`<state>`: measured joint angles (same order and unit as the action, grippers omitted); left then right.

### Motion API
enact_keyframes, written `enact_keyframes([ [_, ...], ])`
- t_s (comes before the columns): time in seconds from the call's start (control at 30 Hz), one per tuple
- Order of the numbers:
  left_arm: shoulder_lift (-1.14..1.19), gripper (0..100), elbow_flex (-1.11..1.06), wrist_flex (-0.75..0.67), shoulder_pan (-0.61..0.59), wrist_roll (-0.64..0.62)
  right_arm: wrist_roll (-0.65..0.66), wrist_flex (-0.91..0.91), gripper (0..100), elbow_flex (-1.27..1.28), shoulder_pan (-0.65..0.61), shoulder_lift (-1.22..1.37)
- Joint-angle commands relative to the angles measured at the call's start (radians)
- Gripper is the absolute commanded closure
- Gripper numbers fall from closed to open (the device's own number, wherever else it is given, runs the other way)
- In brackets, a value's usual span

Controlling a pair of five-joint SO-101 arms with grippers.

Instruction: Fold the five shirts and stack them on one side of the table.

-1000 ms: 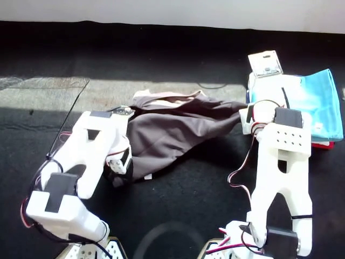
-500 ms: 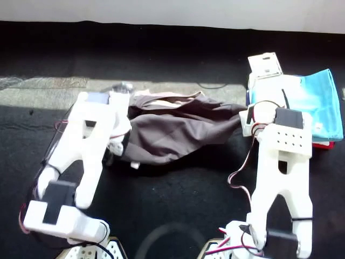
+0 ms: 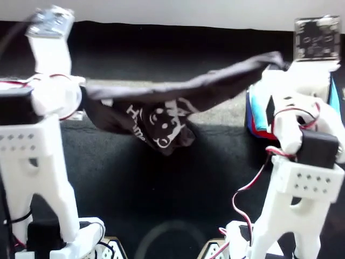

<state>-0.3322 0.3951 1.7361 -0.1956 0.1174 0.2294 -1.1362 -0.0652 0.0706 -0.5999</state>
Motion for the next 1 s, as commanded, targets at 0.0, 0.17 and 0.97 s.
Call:
enact_keyframes([
  [0.0,-0.035,99,0.16,0.005,-0.028,-0.005,-0.009,-0.008,99.3,-0.182,-0.001,-0.042],
  [0.17,-0.035,99,0.305,0.005,-0.027,-0.005,-0.009,-0.008,99.3,-0.3,-0.001,-0.048],
  [0.97,-0.229,99,0.217,0.021,-0.028,-0.003,-0.003,-0.008,99.3,-0.673,0.001,-0.05],
])
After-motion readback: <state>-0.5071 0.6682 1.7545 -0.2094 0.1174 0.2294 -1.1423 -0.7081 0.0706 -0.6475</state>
